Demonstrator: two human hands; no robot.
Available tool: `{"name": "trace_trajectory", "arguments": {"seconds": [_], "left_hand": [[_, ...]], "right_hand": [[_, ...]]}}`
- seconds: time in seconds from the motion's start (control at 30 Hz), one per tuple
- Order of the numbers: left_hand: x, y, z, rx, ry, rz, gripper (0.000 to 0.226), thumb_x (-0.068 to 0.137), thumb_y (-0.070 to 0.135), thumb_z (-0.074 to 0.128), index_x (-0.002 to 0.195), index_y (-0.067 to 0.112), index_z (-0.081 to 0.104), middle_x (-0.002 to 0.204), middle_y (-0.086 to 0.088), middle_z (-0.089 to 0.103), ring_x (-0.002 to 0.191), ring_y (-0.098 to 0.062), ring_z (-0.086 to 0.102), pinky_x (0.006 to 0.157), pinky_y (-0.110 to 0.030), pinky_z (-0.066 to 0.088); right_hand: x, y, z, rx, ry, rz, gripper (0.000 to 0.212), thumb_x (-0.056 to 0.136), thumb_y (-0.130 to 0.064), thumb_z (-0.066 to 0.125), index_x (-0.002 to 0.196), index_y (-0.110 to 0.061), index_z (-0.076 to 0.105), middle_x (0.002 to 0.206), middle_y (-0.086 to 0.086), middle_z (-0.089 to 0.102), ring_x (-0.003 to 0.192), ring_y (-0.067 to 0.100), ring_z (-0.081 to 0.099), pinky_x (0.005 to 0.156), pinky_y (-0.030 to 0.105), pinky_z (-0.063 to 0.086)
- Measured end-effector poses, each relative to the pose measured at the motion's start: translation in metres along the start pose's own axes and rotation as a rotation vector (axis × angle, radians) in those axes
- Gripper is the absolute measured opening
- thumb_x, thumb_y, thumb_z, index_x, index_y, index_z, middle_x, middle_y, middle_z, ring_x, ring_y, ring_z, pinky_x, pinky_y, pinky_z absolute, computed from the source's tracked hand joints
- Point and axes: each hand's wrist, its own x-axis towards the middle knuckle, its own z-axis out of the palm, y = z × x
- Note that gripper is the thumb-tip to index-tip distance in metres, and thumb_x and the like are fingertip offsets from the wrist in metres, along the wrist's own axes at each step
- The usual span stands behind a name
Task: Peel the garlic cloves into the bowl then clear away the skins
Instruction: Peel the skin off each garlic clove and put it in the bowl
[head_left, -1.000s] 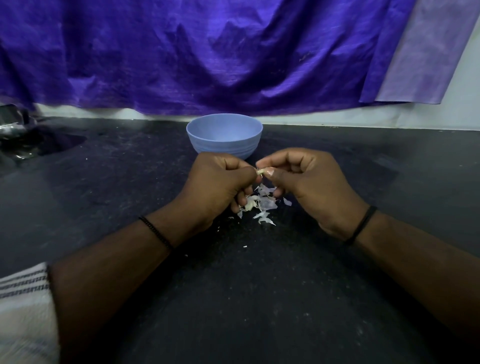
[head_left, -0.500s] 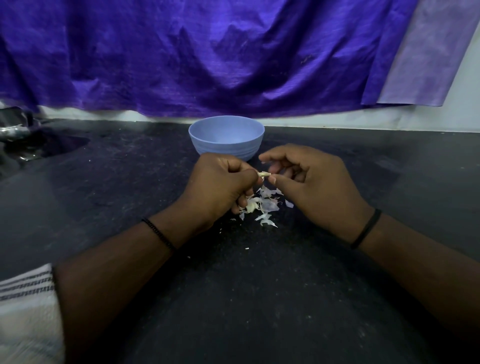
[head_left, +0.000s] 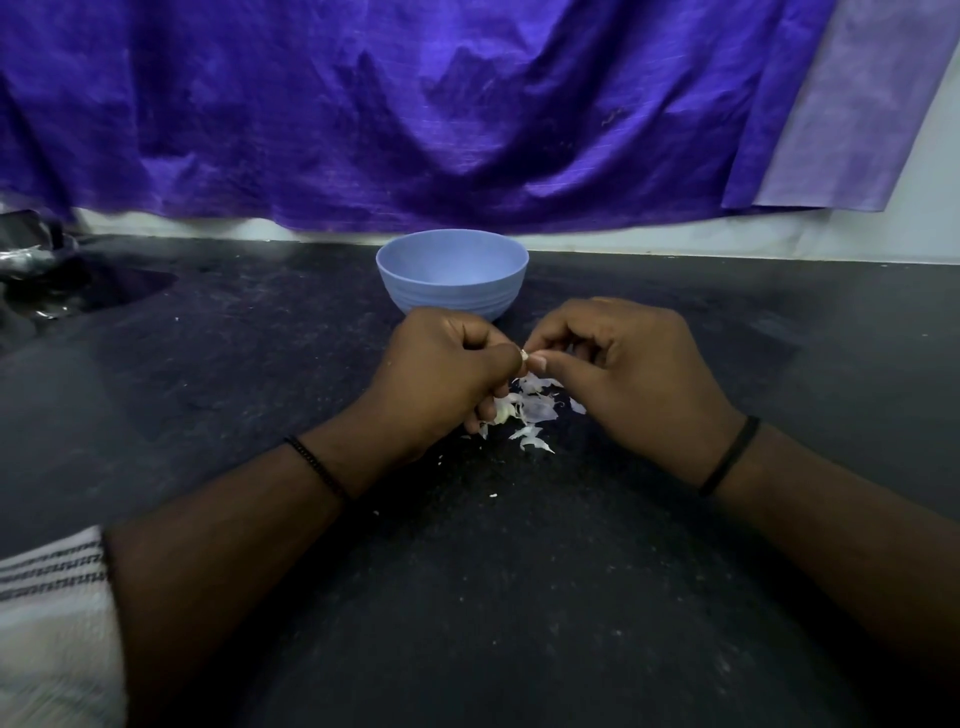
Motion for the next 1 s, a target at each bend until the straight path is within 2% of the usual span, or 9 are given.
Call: {"name": "trace_trajectory", "arguments": {"seconds": [0.13, 0.23, 0.37, 0.53, 0.67, 0.77, 0.87, 1.0], "left_hand": [[0.0, 0.0006, -0.0014, -0.01, 0.024, -0.009, 0.013, 0.086, 0.006, 0.065, 0.077, 0.003, 0.074, 0.058, -0.008, 0.064, 0.046, -0.018, 0.056, 0.041, -0.025, 0.045], [0.0, 0.0009, -0.0013, -0.012, 0.029, -0.019, 0.014, 0.086, 0.006, 0.065, 0.076, 0.003, 0.074, 0.057, -0.007, 0.064, 0.046, -0.018, 0.056, 0.04, -0.025, 0.046], [0.0002, 0.0007, -0.0017, -0.011, 0.036, -0.028, 0.015, 0.086, 0.006, 0.064, 0.074, 0.005, 0.074, 0.056, -0.005, 0.064, 0.045, -0.017, 0.056, 0.04, -0.025, 0.045], [0.0008, -0.0024, -0.0032, 0.08, 0.025, -0.019, 0.014, 0.088, 0.01, 0.065, 0.077, 0.005, 0.074, 0.054, 0.001, 0.064, 0.044, -0.011, 0.058, 0.042, -0.024, 0.045], [-0.0005, -0.0043, -0.003, 0.151, 0.017, 0.05, 0.013, 0.09, 0.015, 0.067, 0.081, 0.011, 0.075, 0.061, 0.0, 0.068, 0.048, -0.01, 0.061, 0.045, -0.022, 0.046], [-0.0017, -0.0039, -0.0016, 0.102, 0.046, 0.105, 0.009, 0.09, 0.016, 0.069, 0.087, 0.017, 0.077, 0.067, -0.005, 0.071, 0.049, -0.01, 0.061, 0.045, -0.019, 0.045], [-0.002, -0.0036, 0.0007, 0.051, 0.037, 0.166, 0.011, 0.09, 0.017, 0.071, 0.096, 0.024, 0.078, 0.072, -0.008, 0.072, 0.051, -0.012, 0.062, 0.047, -0.022, 0.048], [-0.002, -0.0044, 0.0012, 0.096, 0.04, 0.232, 0.012, 0.089, 0.019, 0.072, 0.096, 0.027, 0.078, 0.073, -0.002, 0.074, 0.052, -0.01, 0.063, 0.052, -0.026, 0.054]], "right_hand": [[0.0002, 0.0001, 0.0011, 0.212, 0.037, 0.122, 0.007, 0.084, -0.012, 0.077, 0.086, -0.018, 0.074, 0.074, -0.007, 0.07, 0.064, 0.004, 0.062, 0.062, 0.014, 0.049], [0.0013, 0.0006, 0.0017, 0.372, 0.039, 0.19, 0.006, 0.085, -0.008, 0.076, 0.088, -0.013, 0.074, 0.074, -0.005, 0.072, 0.061, 0.001, 0.062, 0.058, 0.017, 0.051], [0.0036, 0.0021, 0.0009, 0.54, 0.061, 0.237, 0.009, 0.085, -0.003, 0.074, 0.089, -0.012, 0.072, 0.08, 0.001, 0.073, 0.066, 0.007, 0.063, 0.054, 0.023, 0.053], [0.0052, 0.0004, -0.0022, 0.697, 0.091, 0.284, 0.011, 0.085, 0.0, 0.072, 0.089, -0.011, 0.071, 0.076, 0.001, 0.071, 0.067, 0.01, 0.063, 0.055, 0.022, 0.054], [0.0048, 0.0018, -0.0047, 0.738, 0.046, 0.333, 0.011, 0.086, -0.001, 0.071, 0.093, -0.011, 0.071, 0.079, 0.005, 0.072, 0.071, 0.012, 0.064, 0.058, 0.024, 0.056], [0.0039, 0.0012, -0.0045, 0.706, 0.005, 0.348, 0.012, 0.087, -0.001, 0.07, 0.093, -0.011, 0.071, 0.082, 0.014, 0.072, 0.071, 0.014, 0.065, 0.057, 0.023, 0.055], [0.0036, 0.0016, -0.0044, 0.686, -0.016, 0.356, 0.011, 0.088, 0.0, 0.068, 0.096, -0.009, 0.071, 0.083, 0.012, 0.074, 0.071, 0.014, 0.065, 0.058, 0.023, 0.056], [0.0029, 0.0022, -0.0055, 0.647, -0.04, 0.345, 0.013, 0.09, 0.0, 0.066, 0.1, -0.006, 0.071, 0.083, 0.009, 0.075, 0.072, 0.014, 0.066, 0.06, 0.023, 0.057]]}}
